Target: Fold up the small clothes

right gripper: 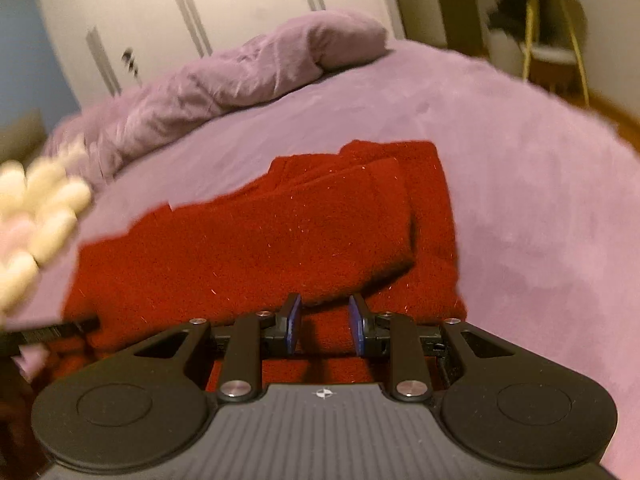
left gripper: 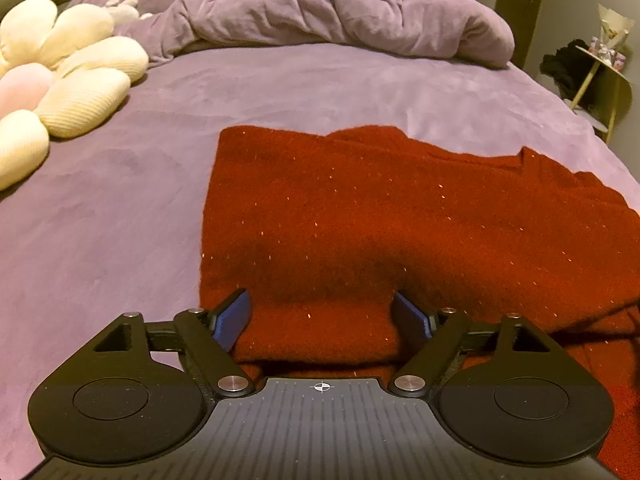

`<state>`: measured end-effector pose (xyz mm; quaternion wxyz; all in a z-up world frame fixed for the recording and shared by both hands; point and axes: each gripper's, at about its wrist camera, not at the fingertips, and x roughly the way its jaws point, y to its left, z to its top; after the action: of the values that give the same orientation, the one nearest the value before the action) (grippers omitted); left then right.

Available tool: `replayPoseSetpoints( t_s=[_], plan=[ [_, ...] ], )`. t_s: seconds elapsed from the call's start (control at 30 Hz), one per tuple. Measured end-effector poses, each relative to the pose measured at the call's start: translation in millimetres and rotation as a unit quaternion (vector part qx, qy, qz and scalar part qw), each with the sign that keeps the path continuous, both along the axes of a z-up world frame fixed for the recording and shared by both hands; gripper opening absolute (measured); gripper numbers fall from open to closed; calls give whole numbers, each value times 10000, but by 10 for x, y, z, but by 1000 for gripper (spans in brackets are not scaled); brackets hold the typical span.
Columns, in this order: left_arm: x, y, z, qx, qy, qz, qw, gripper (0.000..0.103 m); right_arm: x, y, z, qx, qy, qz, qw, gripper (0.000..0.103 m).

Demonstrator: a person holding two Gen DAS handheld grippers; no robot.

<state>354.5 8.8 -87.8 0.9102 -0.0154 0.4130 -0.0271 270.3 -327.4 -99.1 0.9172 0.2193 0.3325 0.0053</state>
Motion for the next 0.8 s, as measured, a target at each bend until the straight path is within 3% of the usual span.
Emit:
replayPoseSetpoints(
  t_s=[0.17,0.37,0.47,0.5,0.6,0.67,0.73,0.8],
  plan=[
    [-135,2,57,39,-65,-99,9999,87,-47,-87,-49,714,-2,-138,9974,25],
    [-264,-19,95,13,-135,-143,9998,88,78,-269,-239,1830,53,-611,9812,24],
    [-307,-35,110,91,-166,-242,9995,88,212,-296,-325,2140,83,-827,9733,19],
    [-318,-27,116,80,-181,-263,9995,88,248,-308,-350,2273,72,-906,9696,13],
    [-340,18,136,-23,-168,-247,9996,88,277,-273,-324,2041,83,-943,9744,7],
    [-358,63,159,-145,-170,-220,9995,88,163,-207,-225,1872,-222,-822,9786,7],
    [-367,114,159,-259,-171,-196,9993,88,26,-226,-194,2056,-497,-693,9749,7],
    [-359,144,128,-279,-140,-142,9994,88,-30,-238,-221,1752,-413,-781,9806,7]
  ],
)
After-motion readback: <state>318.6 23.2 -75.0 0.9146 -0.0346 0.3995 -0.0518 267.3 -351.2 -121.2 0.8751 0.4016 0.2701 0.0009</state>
